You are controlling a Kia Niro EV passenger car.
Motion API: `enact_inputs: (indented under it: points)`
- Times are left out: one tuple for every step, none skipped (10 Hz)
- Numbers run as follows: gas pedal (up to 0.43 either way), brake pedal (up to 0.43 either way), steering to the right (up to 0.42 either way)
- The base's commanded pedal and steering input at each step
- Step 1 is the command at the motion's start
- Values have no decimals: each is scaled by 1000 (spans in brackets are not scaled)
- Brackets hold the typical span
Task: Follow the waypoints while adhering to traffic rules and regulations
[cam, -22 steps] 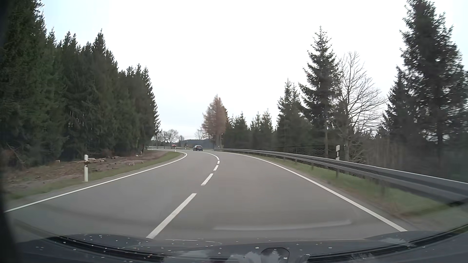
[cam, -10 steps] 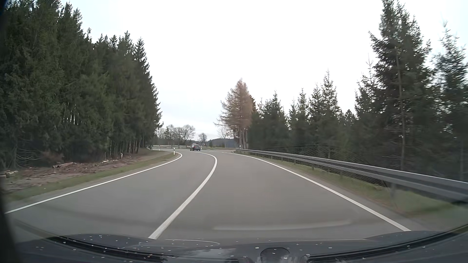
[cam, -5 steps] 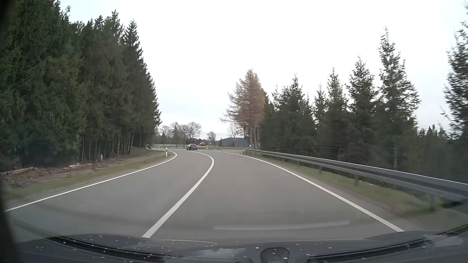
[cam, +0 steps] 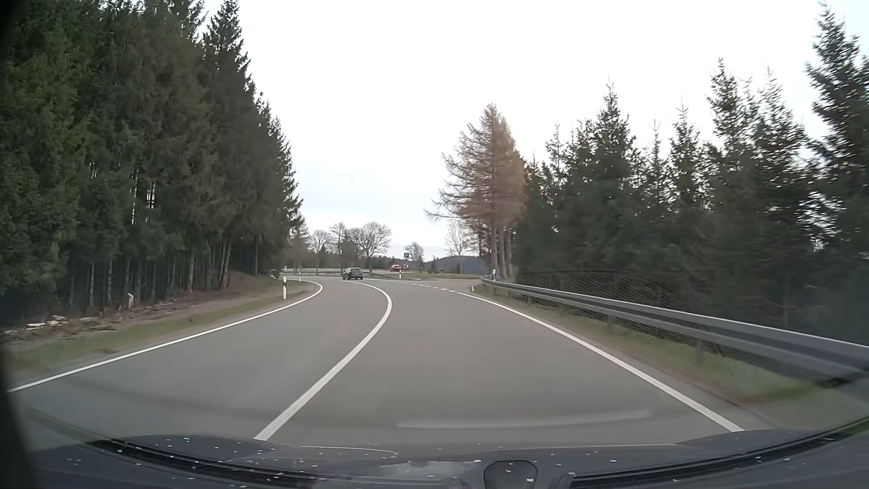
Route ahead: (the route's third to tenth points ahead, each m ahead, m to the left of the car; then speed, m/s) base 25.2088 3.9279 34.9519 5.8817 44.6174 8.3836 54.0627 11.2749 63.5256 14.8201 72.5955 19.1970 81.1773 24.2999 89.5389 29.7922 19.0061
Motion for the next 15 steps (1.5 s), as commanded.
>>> enact_inputs:
  points:
    - [0, 0, -32]
    - [0, 0, -32]
    - [0, 0, -32]
    - [8, 0, -32]
    - [8, 0, -33]
    - [8, 0, -33]
    - [8, 0, -33]
    - [8, 0, -33]
    - [20, 0, -33]
    - [28, 0, -33]
    - [39, 0, -33]
    - [39, 0, -33]
    - [39, 0, -33]
    - [47, 0, -33]
    - [59, 0, -33]
